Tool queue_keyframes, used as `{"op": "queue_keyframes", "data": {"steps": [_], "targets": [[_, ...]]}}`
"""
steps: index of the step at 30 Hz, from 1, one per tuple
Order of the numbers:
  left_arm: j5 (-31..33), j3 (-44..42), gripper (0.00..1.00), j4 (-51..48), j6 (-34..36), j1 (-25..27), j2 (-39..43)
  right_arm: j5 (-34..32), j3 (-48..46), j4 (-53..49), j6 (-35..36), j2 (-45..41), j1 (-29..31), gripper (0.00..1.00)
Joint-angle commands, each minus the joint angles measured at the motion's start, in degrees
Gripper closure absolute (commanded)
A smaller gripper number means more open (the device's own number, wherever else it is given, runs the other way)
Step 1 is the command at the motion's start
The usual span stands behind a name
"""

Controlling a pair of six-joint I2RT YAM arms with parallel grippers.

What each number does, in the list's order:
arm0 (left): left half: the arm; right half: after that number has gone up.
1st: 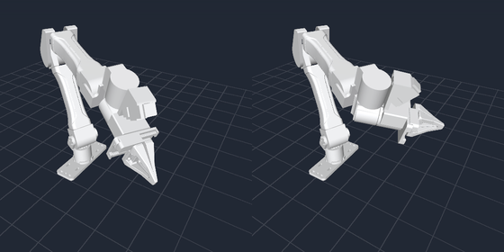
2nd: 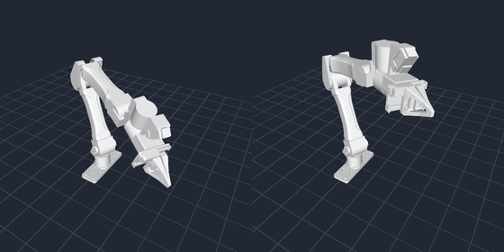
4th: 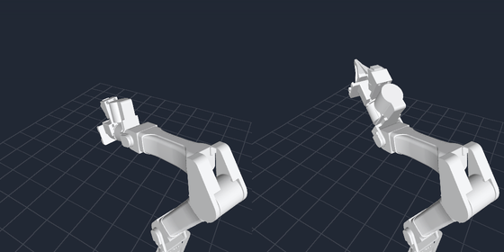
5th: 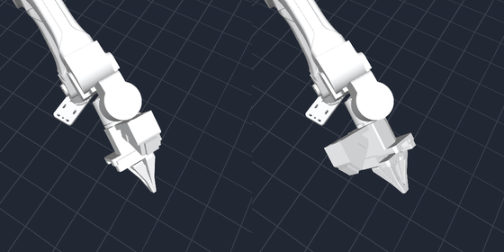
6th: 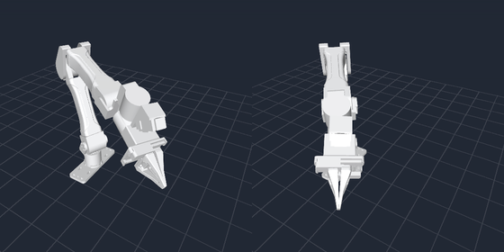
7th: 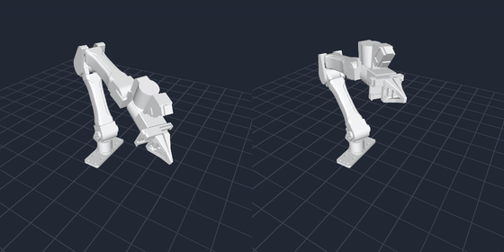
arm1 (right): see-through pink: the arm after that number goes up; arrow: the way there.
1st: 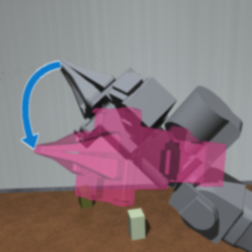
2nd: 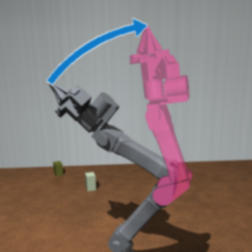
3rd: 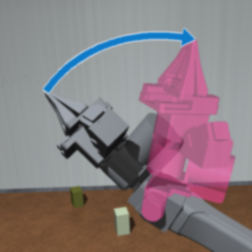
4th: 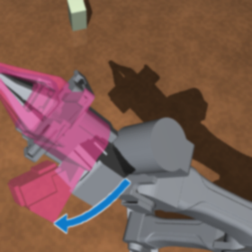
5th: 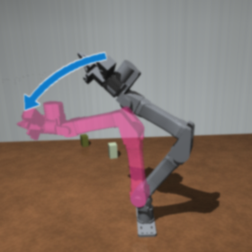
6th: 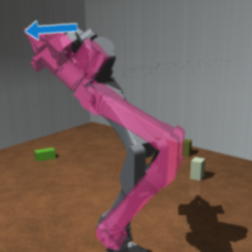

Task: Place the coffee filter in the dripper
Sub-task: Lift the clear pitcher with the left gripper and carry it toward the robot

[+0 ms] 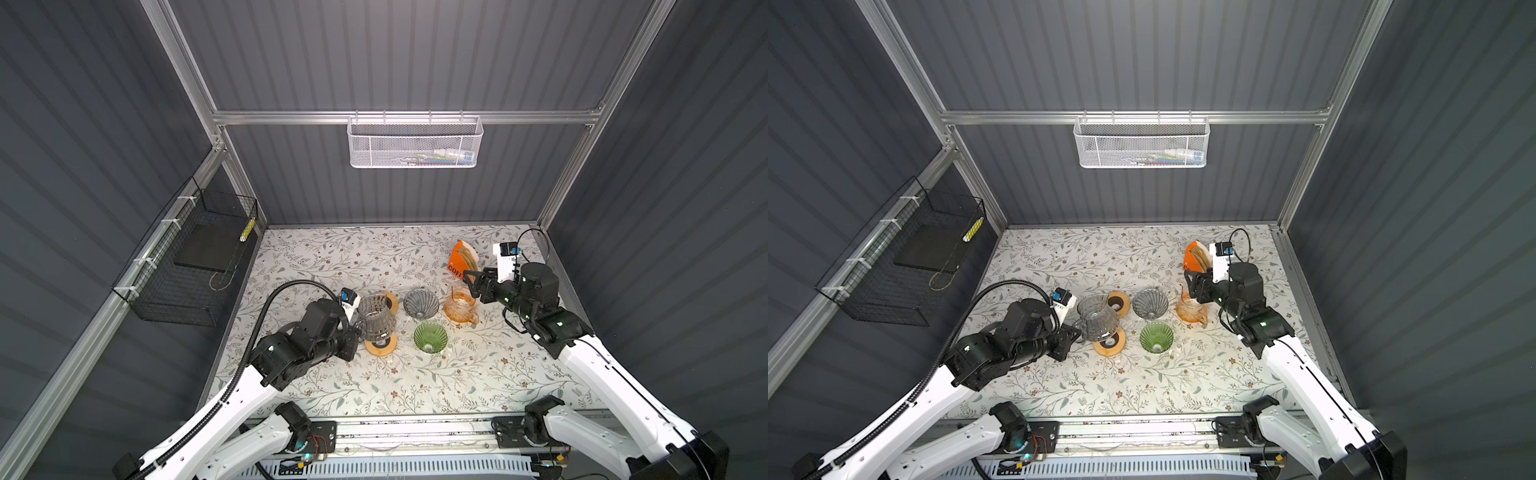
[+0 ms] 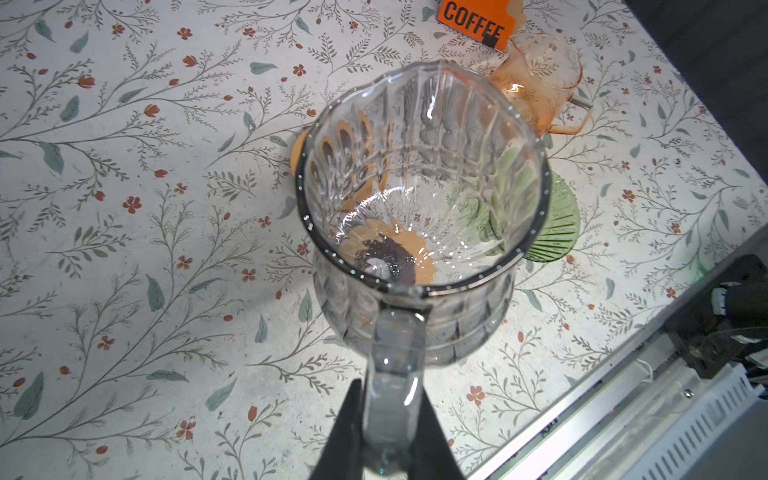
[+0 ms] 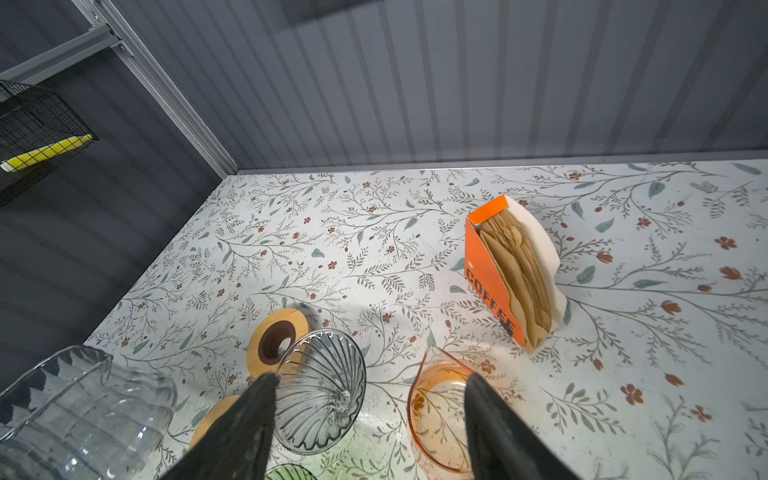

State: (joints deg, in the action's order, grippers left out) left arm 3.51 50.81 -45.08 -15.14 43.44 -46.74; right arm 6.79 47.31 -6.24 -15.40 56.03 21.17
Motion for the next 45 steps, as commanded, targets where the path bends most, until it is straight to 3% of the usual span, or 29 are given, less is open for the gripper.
{"op": "queue_keyframes", "data": {"steps": [1,15,23,30,38,45], "targets": [[-3.99,0.29,1.00,1.22,-0.43,0.37,0.20,-1.12,2.31,-0.24,0.50,1.04,0.84,0.29],[-14.47,-0.43,1.00,3.34,-1.56,2.14,-0.44,-0.20,4.02,0.91,0.07,2.22,1.42,0.28],[-11.43,2.00,1.00,7.39,-0.95,8.34,-5.91,0.08,4.11,0.25,-2.43,2.07,1.31,0.28],[-5.82,5.45,1.00,12.79,-0.24,17.57,-13.31,-2.12,5.90,-5.42,-2.71,1.39,0.00,0.29],[-2.74,9.76,1.00,16.79,0.36,25.71,-20.11,0.25,4.90,-8.38,-4.63,-1.68,-5.68,0.30],[-2.17,10.31,1.00,24.04,0.63,29.84,-26.57,4.11,4.08,-9.71,-5.52,-3.50,-10.19,0.30]]}}
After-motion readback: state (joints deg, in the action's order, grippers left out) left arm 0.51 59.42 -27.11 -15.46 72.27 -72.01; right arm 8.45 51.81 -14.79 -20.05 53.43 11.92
